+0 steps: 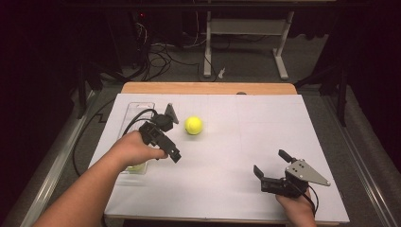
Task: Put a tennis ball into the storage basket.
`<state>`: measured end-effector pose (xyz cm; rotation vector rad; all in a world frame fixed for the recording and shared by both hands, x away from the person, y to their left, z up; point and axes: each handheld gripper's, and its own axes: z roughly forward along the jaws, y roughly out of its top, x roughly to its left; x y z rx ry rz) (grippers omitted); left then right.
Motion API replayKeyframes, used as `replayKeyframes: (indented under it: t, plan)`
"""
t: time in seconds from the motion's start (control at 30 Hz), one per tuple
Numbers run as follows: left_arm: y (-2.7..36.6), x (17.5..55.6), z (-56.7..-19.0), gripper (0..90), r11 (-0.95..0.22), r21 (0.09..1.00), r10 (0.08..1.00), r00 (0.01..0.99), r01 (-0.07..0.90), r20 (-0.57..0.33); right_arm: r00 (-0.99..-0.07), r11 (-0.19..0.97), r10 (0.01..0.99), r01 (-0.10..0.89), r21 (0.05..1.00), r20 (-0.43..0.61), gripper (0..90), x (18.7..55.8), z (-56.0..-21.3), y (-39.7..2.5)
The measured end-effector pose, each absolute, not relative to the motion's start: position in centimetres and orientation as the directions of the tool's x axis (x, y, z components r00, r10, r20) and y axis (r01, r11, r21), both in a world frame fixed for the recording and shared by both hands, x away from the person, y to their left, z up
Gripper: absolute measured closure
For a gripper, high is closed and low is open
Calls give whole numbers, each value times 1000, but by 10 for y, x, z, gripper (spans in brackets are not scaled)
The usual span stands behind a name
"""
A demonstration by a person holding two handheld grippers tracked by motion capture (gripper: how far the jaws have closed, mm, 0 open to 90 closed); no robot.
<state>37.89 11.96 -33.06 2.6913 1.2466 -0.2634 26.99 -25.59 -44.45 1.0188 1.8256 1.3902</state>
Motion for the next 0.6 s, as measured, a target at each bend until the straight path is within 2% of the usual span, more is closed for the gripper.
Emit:
replayKeyframes:
  t: [0.6]
  plan:
    - [67,374,-317,7,-691,97,684,691,717,-233,-508,127,861,203,971,-7,3,270,-443,-258]
